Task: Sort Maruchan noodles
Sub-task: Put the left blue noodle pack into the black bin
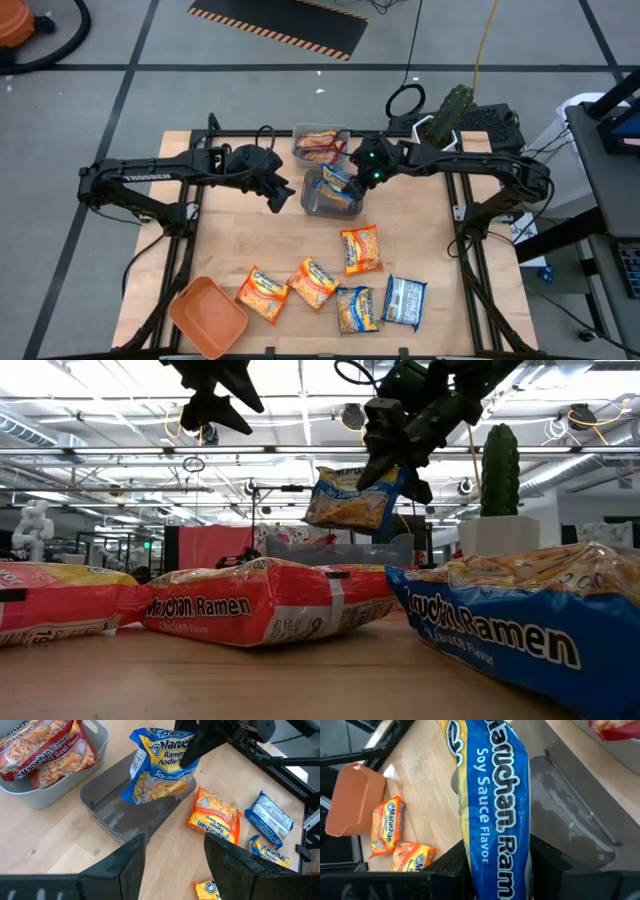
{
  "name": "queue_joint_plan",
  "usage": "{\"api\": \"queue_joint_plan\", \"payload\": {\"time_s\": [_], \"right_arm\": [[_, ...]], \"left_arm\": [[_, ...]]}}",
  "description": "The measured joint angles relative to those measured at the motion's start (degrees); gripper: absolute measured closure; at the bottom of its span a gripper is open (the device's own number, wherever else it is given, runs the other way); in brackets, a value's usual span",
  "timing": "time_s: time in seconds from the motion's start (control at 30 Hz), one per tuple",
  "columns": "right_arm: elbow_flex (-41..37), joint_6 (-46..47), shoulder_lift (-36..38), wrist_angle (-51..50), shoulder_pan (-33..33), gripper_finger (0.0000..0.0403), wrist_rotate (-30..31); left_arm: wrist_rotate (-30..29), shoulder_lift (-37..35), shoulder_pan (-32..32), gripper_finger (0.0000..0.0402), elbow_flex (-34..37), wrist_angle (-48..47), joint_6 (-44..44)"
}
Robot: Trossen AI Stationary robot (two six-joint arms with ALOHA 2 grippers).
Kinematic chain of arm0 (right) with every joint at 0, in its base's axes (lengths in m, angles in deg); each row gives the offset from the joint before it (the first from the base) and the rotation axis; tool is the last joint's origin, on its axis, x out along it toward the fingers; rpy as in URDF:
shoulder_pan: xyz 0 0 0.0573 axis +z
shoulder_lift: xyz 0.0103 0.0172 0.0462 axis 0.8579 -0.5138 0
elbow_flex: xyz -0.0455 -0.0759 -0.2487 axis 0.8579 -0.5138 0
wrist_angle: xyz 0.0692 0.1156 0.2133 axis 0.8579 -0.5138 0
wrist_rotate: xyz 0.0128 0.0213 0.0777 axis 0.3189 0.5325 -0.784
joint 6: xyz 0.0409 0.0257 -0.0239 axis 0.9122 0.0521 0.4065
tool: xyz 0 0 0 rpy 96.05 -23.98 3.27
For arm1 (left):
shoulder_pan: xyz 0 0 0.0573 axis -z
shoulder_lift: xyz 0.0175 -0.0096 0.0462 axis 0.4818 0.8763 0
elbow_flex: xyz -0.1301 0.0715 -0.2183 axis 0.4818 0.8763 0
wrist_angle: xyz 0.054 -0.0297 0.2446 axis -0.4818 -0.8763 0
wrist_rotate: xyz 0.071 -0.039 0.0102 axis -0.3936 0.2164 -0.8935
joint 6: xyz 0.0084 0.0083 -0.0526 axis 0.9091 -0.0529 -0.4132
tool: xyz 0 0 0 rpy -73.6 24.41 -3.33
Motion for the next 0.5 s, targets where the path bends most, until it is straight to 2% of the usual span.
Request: {"api": "queue_joint_plan", "payload": {"time_s": [0.5], "right_arm": [[0.0,-0.4,-0.8,-0.5,0.8,0.0270,-0.1]], "left_arm": [[0.0,0.0,0.0,0.0195,0.0,0.0,0.6]]}}
